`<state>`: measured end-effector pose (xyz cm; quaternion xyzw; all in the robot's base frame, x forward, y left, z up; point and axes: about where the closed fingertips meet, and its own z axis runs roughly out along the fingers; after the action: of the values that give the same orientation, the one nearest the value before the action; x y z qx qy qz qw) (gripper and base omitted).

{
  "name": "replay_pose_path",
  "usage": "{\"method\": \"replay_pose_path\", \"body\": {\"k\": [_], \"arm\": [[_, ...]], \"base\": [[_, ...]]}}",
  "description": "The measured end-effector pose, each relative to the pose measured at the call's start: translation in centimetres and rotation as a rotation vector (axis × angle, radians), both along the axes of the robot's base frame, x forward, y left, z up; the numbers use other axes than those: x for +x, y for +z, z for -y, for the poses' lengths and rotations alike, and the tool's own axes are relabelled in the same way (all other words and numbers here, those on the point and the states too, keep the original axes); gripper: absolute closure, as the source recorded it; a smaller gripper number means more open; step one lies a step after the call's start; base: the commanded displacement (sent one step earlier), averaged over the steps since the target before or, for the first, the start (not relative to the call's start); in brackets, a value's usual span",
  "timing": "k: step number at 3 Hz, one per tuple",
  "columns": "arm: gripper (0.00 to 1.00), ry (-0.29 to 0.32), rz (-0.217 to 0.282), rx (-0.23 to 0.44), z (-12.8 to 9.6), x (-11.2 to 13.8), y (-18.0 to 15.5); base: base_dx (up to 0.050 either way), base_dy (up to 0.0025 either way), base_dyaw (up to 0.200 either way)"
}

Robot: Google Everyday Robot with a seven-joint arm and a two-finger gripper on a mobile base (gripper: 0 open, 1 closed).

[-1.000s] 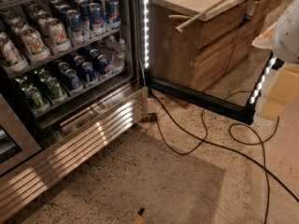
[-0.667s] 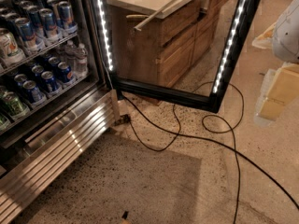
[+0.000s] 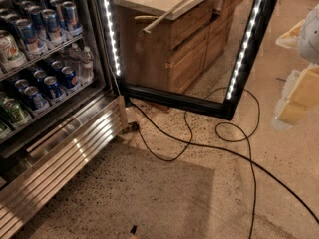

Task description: Close right fridge door

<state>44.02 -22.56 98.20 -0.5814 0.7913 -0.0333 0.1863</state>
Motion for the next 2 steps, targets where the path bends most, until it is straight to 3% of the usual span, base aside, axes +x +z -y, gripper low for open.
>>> {"method": "replay_pose_path", "body": {"k": [1, 2], "arm": [[0.0, -0.091, 0.078, 0.111, 2.9, 0.2, 1.6], [0.0, -0.167, 0.185, 0.251, 7.4, 0.3, 1.2]], "base": [[0.0, 0.0, 0.0], [0.0, 0.0, 0.0]]}}
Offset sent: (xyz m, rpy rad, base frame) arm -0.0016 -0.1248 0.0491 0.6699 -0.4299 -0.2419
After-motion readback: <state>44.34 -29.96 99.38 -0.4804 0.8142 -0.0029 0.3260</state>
